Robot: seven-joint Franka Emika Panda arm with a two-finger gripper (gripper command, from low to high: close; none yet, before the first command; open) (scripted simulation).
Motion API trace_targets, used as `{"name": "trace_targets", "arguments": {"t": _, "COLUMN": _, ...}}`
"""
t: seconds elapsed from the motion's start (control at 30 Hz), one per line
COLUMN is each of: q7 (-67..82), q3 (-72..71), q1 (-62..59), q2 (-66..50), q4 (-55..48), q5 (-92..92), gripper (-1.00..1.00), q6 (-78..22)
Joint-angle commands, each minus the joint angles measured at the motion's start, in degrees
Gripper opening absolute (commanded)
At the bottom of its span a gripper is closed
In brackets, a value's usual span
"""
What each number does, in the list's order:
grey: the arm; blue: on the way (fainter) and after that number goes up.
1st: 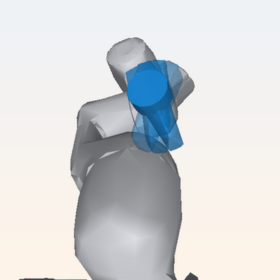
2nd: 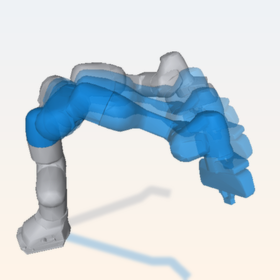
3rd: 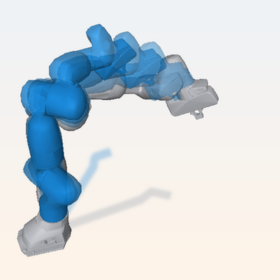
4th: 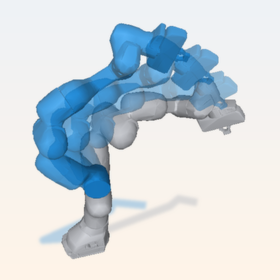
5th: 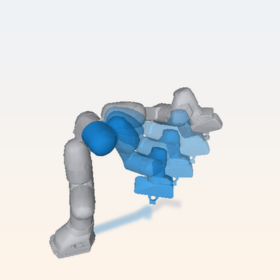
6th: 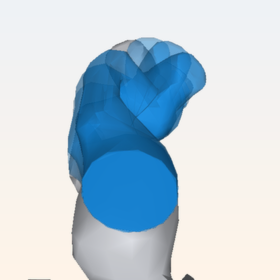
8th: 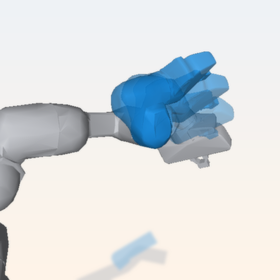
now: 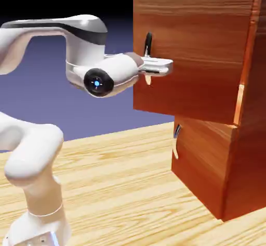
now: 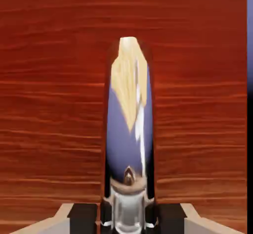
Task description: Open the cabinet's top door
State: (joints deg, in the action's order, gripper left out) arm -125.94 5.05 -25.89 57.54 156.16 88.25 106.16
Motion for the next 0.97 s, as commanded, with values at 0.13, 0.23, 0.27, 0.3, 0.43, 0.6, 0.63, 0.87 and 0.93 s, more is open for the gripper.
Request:
{"name": "trace_targets", "arguments": {"t": 0.13, "q7": 1.97, "q3": 10.34, "q1": 1.07, "q2": -6.15, "q4": -4.55, "q5": -9.68, "gripper": -1.0, "q6": -12.26}}
{"name": "trace_targets", "arguments": {"t": 0.23, "q7": 3.51, "q3": 16.23, "q1": 2.6, "q2": -11.07, "q4": -8.7, "q5": -14.68, "gripper": -1.0, "q6": -19.74}}
{"name": "trace_targets", "arguments": {"t": 0.27, "q7": 4.06, "q3": 18.12, "q1": 3.27, "q2": -12.84, "q4": -10.28, "q5": -16.16, "gripper": -1.0, "q6": -22.23}}
{"name": "trace_targets", "arguments": {"t": 0.3, "q7": 4.63, "q3": 19.96, "q1": 4.0, "q2": -14.67, "q4": -11.95, "q5": -17.53, "gripper": -1.0, "q6": -24.72}}
{"name": "trace_targets", "arguments": {"t": 0.43, "q7": 7.09, "q3": 27.0, "q1": 7.45, "q2": -22.38, "q4": -19.25, "q5": -21.97, "gripper": -1.0, "q6": -34.69}}
{"name": "trace_targets", "arguments": {"t": 0.6, "q7": 10.63, "q3": 34.99, "q1": 12.08, "q2": -32.63, "q4": -29.12, "q5": -25.1, "gripper": -1.0, "q6": -47.1}}
{"name": "trace_targets", "arguments": {"t": 0.63, "q7": 11.4, "q3": 36.43, "q1": 12.9, "q2": -34.71, "q4": -31.07, "q5": -25.42, "gripper": -1.0, "q6": -49.52}}
{"name": "trace_targets", "arguments": {"t": 0.87, "q7": 17.4, "q3": 44.18, "q1": 15.92, "q2": -49.23, "q4": -43.76, "q5": -25.5, "gripper": -1.0, "q6": -65.56}}
{"name": "trace_targets", "arguments": {"t": 0.93, "q7": 18.54, "q3": 45.05, "q1": 15.86, "q2": -51.77, "q4": -45.85, "q5": -25.26, "gripper": -1.0, "q6": -68.22}}
